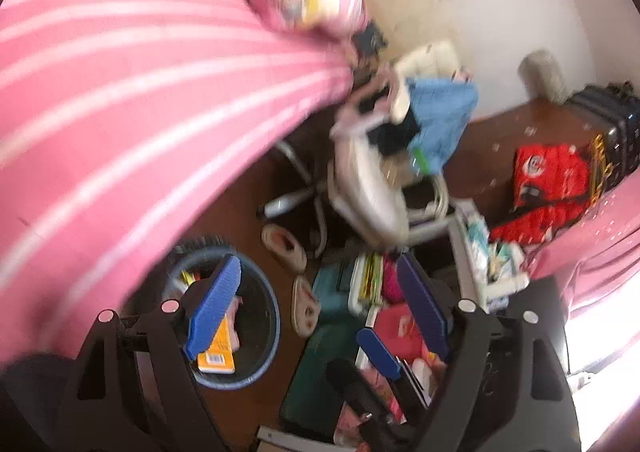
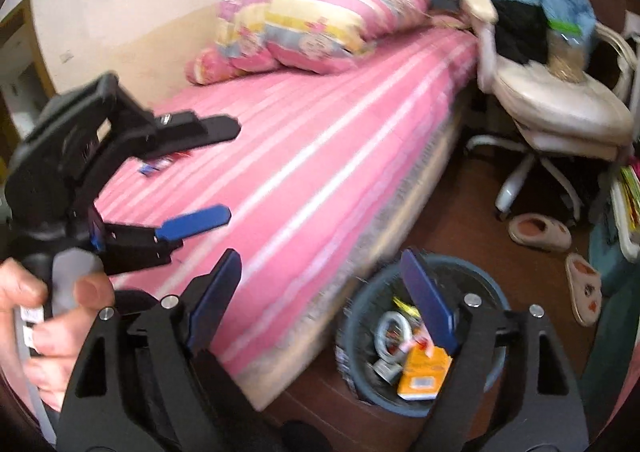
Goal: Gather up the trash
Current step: 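Move both open tools back over the bed toward the red wrapper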
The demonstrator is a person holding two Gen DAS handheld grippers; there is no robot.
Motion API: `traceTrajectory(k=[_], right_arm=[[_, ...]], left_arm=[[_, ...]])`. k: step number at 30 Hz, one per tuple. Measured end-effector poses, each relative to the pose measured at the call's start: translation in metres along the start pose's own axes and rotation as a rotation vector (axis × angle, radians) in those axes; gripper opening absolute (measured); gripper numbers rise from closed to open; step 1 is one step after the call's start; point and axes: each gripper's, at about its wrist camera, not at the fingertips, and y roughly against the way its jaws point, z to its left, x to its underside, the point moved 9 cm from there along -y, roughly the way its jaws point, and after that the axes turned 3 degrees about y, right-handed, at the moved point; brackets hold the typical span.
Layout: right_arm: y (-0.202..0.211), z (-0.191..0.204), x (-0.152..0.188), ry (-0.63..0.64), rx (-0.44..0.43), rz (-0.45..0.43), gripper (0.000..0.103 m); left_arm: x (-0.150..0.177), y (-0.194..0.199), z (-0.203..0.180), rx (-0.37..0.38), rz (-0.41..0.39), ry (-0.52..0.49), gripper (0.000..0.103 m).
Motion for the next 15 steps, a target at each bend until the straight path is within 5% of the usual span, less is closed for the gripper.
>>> traceTrajectory(k=[3, 9, 15], right_arm=[[-0.004, 0.033, -0.026, 0.003, -0.048, -0.032, 0.084], [-0.035, 0.107, -0.075, 0.049, -0.092, -0.073, 0.089], [-0.100, 0.174, -0.108, -0.128, -0.251, -0.045, 0.093]], left_arm=[[-0.032, 0.045, 0.011, 0.020, -0.086, 0.004, 0.082], [-0.093, 0.122, 0.078, -0.088, -0.236, 0.035, 0.082], [-0.137, 0.170, 0.146, -0.196, -0.317, 0.056, 0.083]])
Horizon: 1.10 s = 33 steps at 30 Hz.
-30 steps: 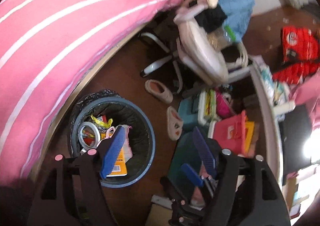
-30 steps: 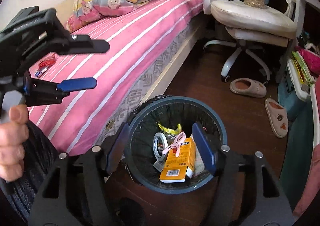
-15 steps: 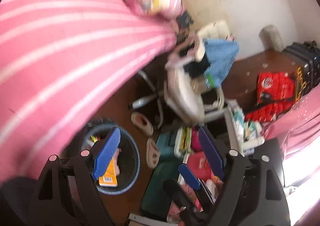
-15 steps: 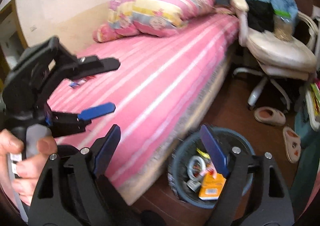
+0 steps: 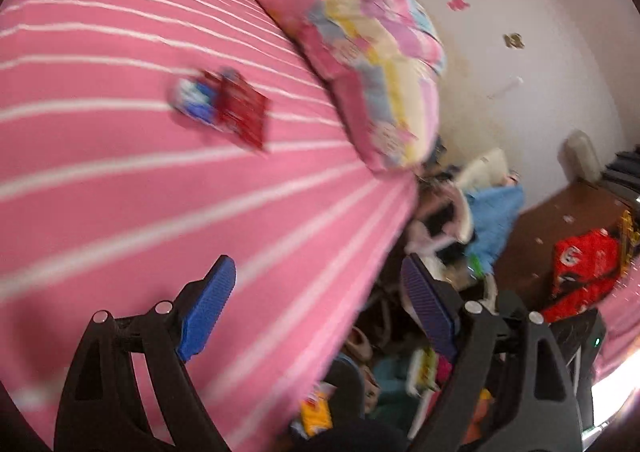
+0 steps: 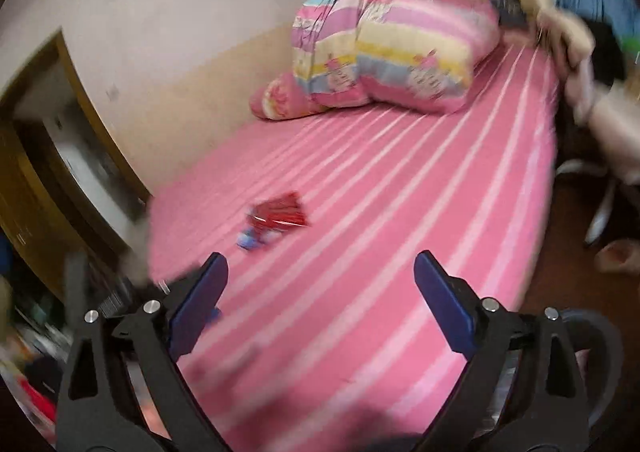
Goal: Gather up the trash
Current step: 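Move both open tools back over the bed toward the red wrapper, then grasp the red snack wrapper with the right tool while the left tool grasps the blue-white packet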
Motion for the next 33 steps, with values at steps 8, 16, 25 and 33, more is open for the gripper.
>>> traceTrajectory(k=[8, 16, 25, 33], right_arm=[[-0.119, 0.034, 0.010, -0.103, -0.129, 0.141, 0.093], [-0.207, 0.046, 0.020, -0.322, -0.336, 0.257, 0.093], [-0.268, 0.045, 0.000, -0.451, -0.420, 0.274, 0.093], [-0.291, 0.030, -0.011, -0.455, -0.378, 0.251, 0.075]], left_arm=[[-0.049, -0.021, 0.060, -0.060, 0.013, 0.004, 0.083], [-0.103, -0.064, 0.092, -0.052, 0.045, 0.107, 0.082], [-0.140, -0.110, 0.119, -0.074, 0.094, 0.237, 0.069], [-0.143, -0.140, 0.124, -0.097, 0.126, 0.263, 0.035]])
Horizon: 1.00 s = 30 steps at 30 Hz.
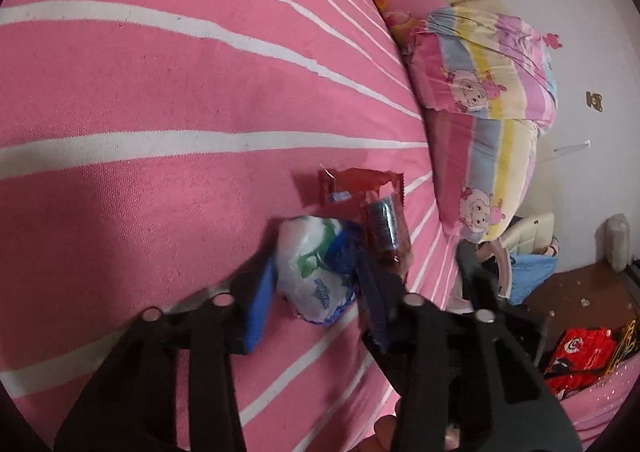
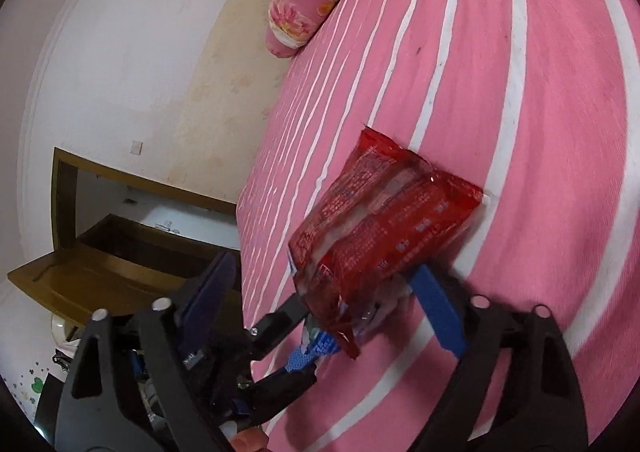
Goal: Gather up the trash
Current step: 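Grasp the red snack wrapper with the right tool while the left tool grasps the blue-white packet, then lift and carry the red wrapper and blue-white packet over the trash bin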
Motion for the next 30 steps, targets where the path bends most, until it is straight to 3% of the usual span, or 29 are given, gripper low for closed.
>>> traceTrajectory(k=[5, 8, 13, 21, 26, 30], right_arm=[[-0.006, -0.014, -0.006, -0.006, 0.027, 0.004, 0.038], [-0.008, -0.017, -0.007, -0.010, 0.014, -0.004, 0.026], [-0.014, -0.011, -0.014, 0.021, -0.008, -0.004, 0.018], [0.007, 0.000, -0.012, 0.076, 0.004, -0.051, 0.017], [0.027, 0.009, 0.003, 0.095, 0.008, -0.049, 0.017], [0.054, 0.027, 0.029, 0.182, 0.023, -0.035, 0.017]], left_arm=[[-0.002, -0.002, 0.005, -0.013, -0.008, 0.008, 0.023], [-0.003, 0.001, 0.007, -0.002, -0.010, 0.029, 0.020], [-0.002, 0.004, 0.004, 0.003, -0.024, 0.034, 0.017], [0.013, 0.022, -0.009, -0.004, -0.054, -0.061, 0.014], [0.028, 0.047, -0.006, 0.006, -0.090, -0.056, 0.012], [0.053, 0.076, -0.006, 0.014, -0.149, -0.073, 0.012]])
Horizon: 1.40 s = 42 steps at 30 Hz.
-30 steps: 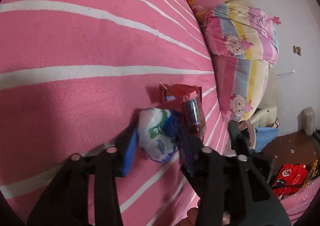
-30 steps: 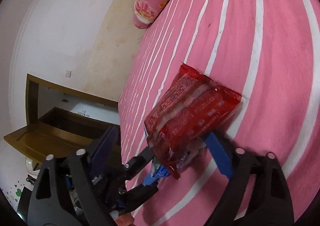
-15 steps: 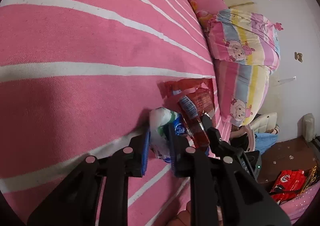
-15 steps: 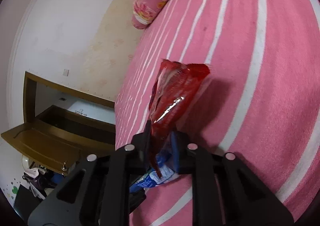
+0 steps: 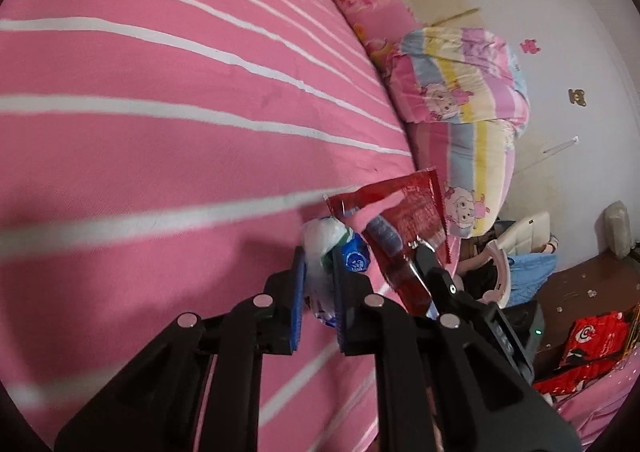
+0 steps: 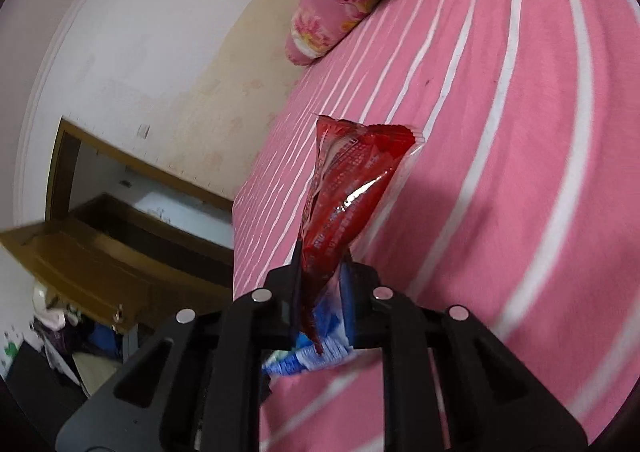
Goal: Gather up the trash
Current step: 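Lift and carry the red wrapper and blue-white packet over the trash bin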
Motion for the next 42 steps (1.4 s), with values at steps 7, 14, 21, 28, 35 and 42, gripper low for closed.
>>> traceTrajectory(k=[7, 14, 21, 28, 35, 42], right_arm=[[0.057, 0.040, 0.047, 0.147, 0.017, -0.002, 0.017], [0.107, 0.078, 0.088, 0.313, 0.033, -0.011, 0.017], [0.163, 0.089, 0.115, 0.350, 0.055, -0.035, 0.017], [0.229, 0.105, 0.136, 0.386, 0.053, -0.056, 0.017], [0.290, 0.113, 0.134, 0.395, 0.041, -0.134, 0.017], [0.351, 0.109, 0.122, 0.376, 0.055, -0.223, 0.017]], left_arm=[[0.055, 0.067, -0.003, -0.005, -0.071, -0.069, 0.012], [0.098, 0.125, -0.016, -0.020, -0.143, -0.157, 0.012], [0.136, 0.174, -0.028, 0.005, -0.174, -0.168, 0.012], [0.173, 0.208, -0.054, 0.029, -0.189, -0.205, 0.012], [0.197, 0.234, -0.091, 0.085, -0.202, -0.241, 0.012], [0.226, 0.229, -0.141, 0.154, -0.151, -0.304, 0.012]])
